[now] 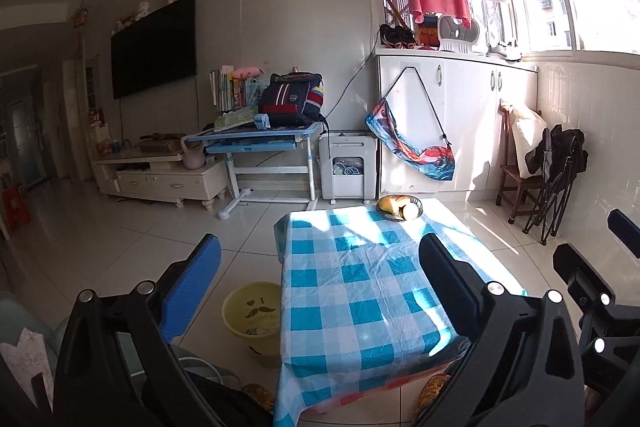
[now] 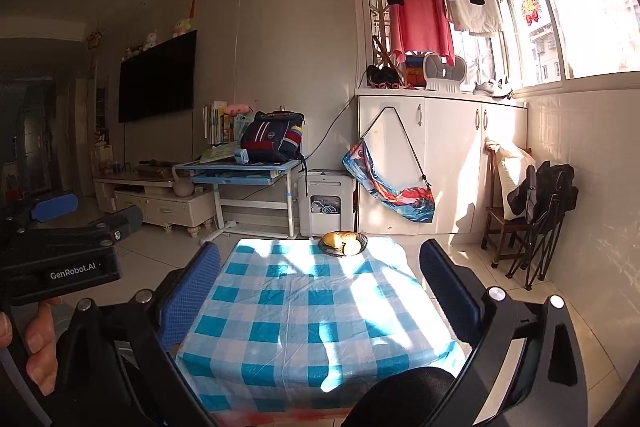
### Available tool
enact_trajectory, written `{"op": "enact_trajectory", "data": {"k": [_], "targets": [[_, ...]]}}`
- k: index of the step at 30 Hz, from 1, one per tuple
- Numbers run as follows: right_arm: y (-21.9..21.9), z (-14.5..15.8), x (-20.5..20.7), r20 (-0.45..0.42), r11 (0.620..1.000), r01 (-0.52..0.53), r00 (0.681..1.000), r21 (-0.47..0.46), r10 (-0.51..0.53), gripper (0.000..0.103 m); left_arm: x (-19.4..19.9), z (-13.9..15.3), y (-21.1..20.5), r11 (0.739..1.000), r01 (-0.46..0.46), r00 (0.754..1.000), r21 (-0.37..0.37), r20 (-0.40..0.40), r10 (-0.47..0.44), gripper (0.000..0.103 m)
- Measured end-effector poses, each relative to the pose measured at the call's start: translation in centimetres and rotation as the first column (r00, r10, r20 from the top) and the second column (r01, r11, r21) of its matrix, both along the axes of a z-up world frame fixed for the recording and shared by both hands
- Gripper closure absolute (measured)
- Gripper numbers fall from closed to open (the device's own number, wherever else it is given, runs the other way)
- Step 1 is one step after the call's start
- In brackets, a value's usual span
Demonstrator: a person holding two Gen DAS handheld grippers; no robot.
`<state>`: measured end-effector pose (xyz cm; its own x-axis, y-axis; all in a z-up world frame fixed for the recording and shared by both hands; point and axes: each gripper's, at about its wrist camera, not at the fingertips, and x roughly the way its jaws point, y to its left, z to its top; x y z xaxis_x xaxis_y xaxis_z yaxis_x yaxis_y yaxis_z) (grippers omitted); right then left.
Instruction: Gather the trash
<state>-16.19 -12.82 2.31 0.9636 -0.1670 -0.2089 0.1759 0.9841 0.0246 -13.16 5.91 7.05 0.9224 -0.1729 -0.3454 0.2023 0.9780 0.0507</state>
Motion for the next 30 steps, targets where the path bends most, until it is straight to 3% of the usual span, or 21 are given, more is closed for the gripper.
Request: {"op": "enact_trajectory", "data": {"k": [18, 30], "targets": [[1.8, 0.5, -0.4, -0.078, 0.996, 0.067, 0.994, -0.067, -0.072, 0.008, -2.1, -0.4, 3.3, 0.998, -0.001, 1.0, -0.069, -0.021, 0.0, 0.007], [1.7, 0.7, -1.0, -0.087, 0.994, 0.085, 0.992, -0.067, -0.09, 0.008, -2.5, -0.3, 2.0, 0.999, 0.019, 1.0, -0.046, -0.015, -0.02, 0.007]]}}
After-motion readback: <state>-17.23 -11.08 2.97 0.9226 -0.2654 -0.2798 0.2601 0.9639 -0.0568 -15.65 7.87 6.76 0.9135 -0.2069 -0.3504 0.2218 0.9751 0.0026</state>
